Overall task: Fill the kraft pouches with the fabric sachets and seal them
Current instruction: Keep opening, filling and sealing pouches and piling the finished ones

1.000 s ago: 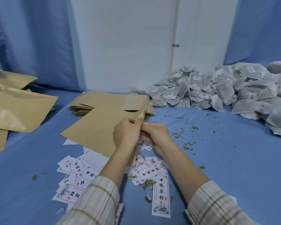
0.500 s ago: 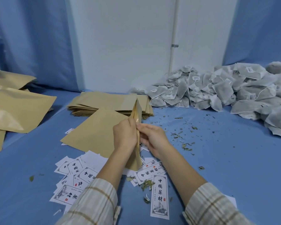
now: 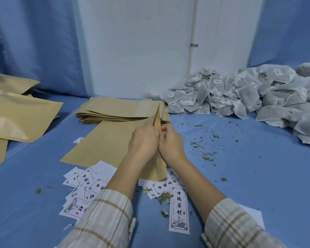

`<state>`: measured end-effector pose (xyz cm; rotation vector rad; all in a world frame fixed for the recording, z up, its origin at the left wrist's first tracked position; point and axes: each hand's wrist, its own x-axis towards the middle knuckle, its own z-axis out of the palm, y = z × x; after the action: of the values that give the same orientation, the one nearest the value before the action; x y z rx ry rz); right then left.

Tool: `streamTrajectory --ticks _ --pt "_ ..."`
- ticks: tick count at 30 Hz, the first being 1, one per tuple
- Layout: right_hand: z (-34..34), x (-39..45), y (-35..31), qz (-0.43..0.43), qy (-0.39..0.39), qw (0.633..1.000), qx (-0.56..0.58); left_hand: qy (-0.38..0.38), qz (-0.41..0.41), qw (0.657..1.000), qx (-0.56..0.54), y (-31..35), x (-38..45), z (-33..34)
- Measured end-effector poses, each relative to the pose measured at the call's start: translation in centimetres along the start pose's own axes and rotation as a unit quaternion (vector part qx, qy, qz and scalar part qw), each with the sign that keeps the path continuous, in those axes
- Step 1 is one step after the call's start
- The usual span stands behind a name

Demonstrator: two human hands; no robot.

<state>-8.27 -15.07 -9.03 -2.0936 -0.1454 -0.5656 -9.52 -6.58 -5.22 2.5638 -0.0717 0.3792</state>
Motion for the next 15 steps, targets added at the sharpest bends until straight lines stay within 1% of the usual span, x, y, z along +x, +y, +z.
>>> streamTrajectory --ticks 2,4,6,9,10,12,14,15 --pt "0.2 -0.1 0.1 0.046 0.004 0.999 0.028 0.006 -0.005 0.999 -0.032 -0.2 -0.3 0.8" --pt "0.6 -0.3 0.2 0.087 -0.001 0.995 0.040 0.018 -0.029 0.998 -0.060 -0.2 -0.3 1.2" --pt "0.7 -0.3 0.5 0.119 -0.004 0.992 0.038 0.029 -0.036 0.997 -0.059 -0.3 -0.2 1.5" --pt "-0.3 0.0 1.3 0.188 -0.004 0.982 -0.012 0.048 -0.003 0.998 -0.048 -0.2 -0.4 1.6" --pt "-0.5 0.0 1.6 0.189 -0.002 0.982 -0.018 0.051 0.009 0.998 -0.042 0.0 -0.4 1.6" --pt "-0.7 0.0 1.7 0.159 0.014 0.987 -0.016 0.062 0.012 0.998 -0.022 0.3 -0.4 1.7" --pt "-0.7 -0.2 1.6 0.102 0.034 0.994 -0.037 0.084 0.008 0.996 -0.006 0.7 -0.4 1.5" --pt "-0.8 -0.2 1.6 0.058 0.048 0.994 -0.077 0.090 0.012 0.996 -0.009 1.0 -0.5 1.3"
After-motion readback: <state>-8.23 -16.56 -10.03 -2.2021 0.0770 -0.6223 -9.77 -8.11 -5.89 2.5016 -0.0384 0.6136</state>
